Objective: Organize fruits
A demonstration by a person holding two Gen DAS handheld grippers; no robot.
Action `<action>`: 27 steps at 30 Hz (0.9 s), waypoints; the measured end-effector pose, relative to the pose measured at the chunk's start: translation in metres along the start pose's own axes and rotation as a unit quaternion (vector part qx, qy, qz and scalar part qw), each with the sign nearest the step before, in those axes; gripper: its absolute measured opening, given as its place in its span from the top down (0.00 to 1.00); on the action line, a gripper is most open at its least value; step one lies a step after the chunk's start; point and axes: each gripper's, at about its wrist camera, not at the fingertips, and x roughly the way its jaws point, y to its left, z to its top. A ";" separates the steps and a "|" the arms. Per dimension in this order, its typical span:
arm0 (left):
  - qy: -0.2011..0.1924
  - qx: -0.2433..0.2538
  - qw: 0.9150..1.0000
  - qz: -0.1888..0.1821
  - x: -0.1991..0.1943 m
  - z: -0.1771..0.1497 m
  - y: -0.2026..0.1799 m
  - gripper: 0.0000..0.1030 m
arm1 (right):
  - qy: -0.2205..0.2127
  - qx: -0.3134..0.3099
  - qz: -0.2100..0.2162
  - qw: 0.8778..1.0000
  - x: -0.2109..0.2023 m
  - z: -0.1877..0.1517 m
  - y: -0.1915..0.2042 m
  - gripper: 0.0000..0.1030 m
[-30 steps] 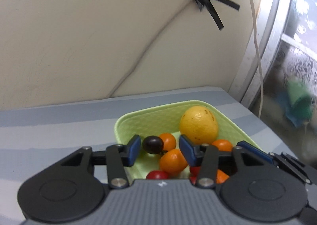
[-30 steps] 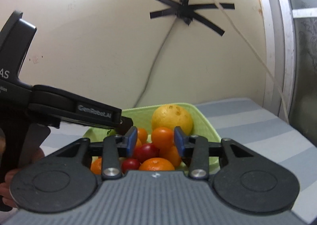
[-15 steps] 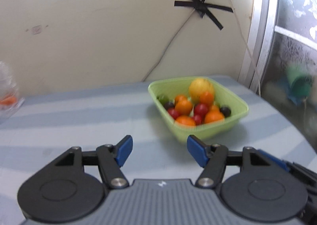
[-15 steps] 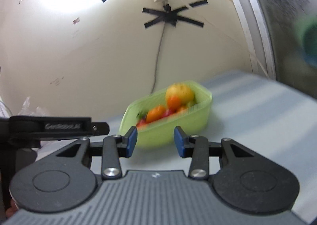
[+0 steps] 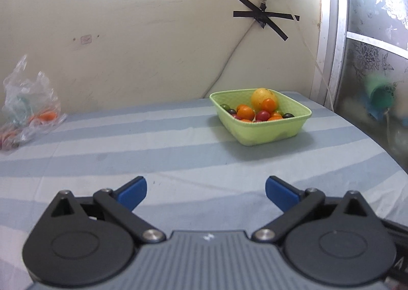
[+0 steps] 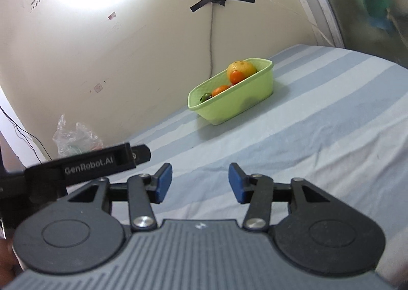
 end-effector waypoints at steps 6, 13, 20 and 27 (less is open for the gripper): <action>0.010 0.001 1.000 0.006 -0.009 -0.017 0.005 0.00 | -0.011 -0.003 -0.012 1.000 -0.012 -0.005 0.008 0.42; 0.017 0.000 0.999 0.035 -0.007 -0.030 0.015 0.00 | -0.007 -0.013 -0.031 0.999 -0.009 -0.010 0.013 0.41; 0.016 -0.008 0.998 0.060 0.000 -0.039 0.027 0.00 | 0.007 -0.019 -0.043 0.999 0.001 -0.016 0.014 0.41; 0.017 -0.009 0.995 0.097 0.004 -0.040 0.033 0.00 | 0.010 -0.037 -0.051 0.998 0.009 -0.018 0.018 0.39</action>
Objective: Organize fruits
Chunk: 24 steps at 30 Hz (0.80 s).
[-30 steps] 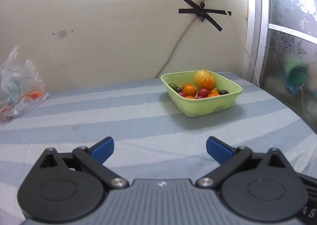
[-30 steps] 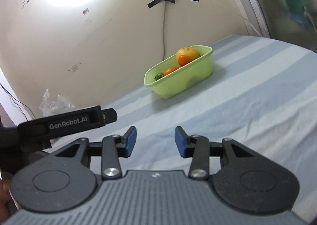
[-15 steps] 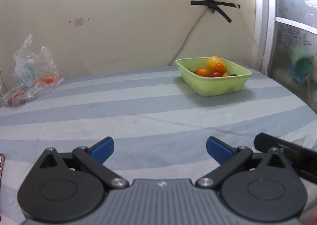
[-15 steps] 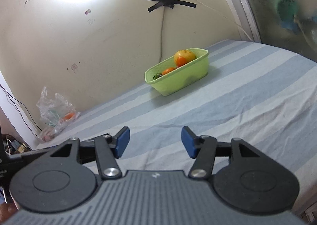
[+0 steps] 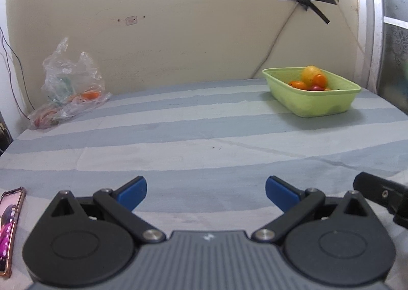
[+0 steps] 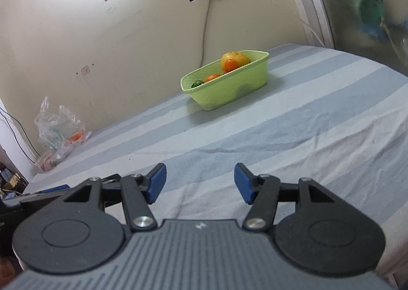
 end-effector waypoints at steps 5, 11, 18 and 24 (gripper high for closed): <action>0.011 -0.007 1.000 -0.001 0.002 0.000 0.002 0.00 | -0.003 -0.004 0.002 1.000 0.002 0.001 0.003 0.37; 0.008 0.002 1.000 0.004 0.001 -0.001 -0.002 0.00 | 0.001 0.004 0.003 1.000 0.002 0.000 -0.004 0.37; 0.017 0.008 1.000 0.002 0.003 -0.003 -0.007 0.00 | 0.007 0.013 0.004 1.000 0.003 -0.001 -0.007 0.37; 0.025 0.008 1.000 0.002 0.005 -0.004 -0.008 0.00 | 0.007 0.020 0.003 1.000 0.003 -0.001 -0.011 0.37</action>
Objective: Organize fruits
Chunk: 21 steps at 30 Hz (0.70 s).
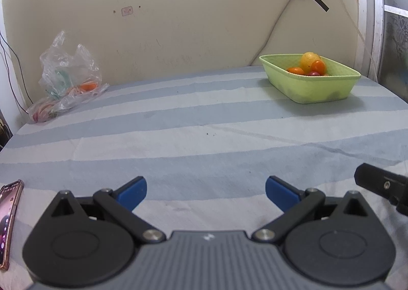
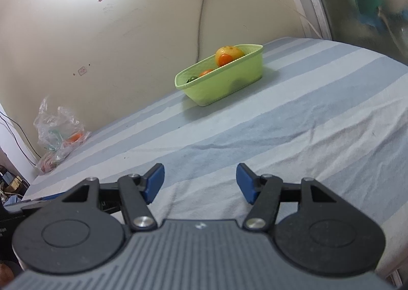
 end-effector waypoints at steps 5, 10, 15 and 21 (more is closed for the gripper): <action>0.014 -0.004 1.000 0.000 0.004 -0.001 0.000 0.00 | 0.003 0.005 0.001 1.000 0.001 0.000 -0.002 0.37; 0.017 -0.004 1.000 0.003 0.005 -0.003 -0.002 0.00 | 0.006 0.007 0.001 1.000 0.003 0.001 -0.003 0.37; 0.021 -0.001 1.000 -0.001 0.006 -0.004 -0.003 0.00 | 0.009 0.012 0.000 1.000 0.005 0.002 -0.005 0.37; 0.021 0.005 1.000 -0.003 0.006 -0.005 -0.003 0.00 | 0.009 0.014 -0.001 1.000 0.006 0.001 -0.006 0.37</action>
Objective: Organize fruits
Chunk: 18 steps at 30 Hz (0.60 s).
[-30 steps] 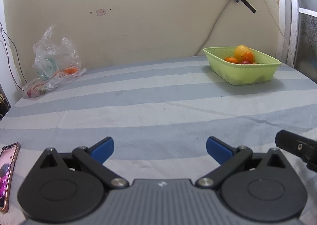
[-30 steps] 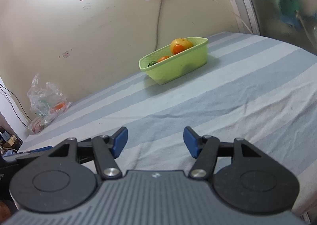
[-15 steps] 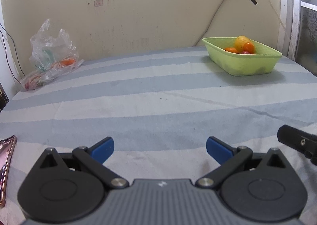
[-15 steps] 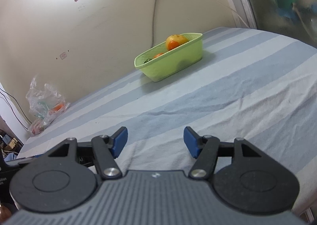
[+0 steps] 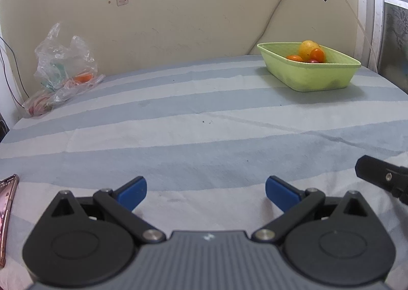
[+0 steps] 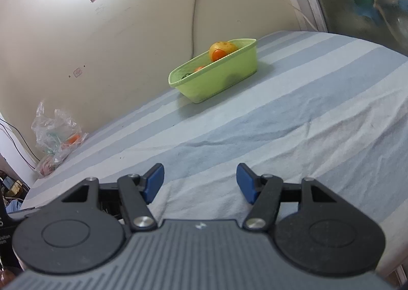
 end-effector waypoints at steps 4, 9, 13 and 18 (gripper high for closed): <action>-0.002 0.000 1.000 0.004 0.000 0.000 0.000 0.00 | 0.001 0.000 0.000 1.000 0.000 0.000 0.000 0.36; -0.001 -0.007 1.000 0.010 -0.001 0.000 0.002 0.00 | 0.001 0.000 0.000 1.000 0.000 0.000 0.000 0.36; -0.003 -0.012 1.000 0.017 -0.003 0.000 0.004 0.00 | 0.001 0.001 0.000 1.000 0.000 0.000 0.000 0.36; -0.013 -0.016 1.000 0.022 -0.005 0.000 0.008 0.00 | 0.001 0.000 0.001 1.000 0.000 0.000 0.000 0.36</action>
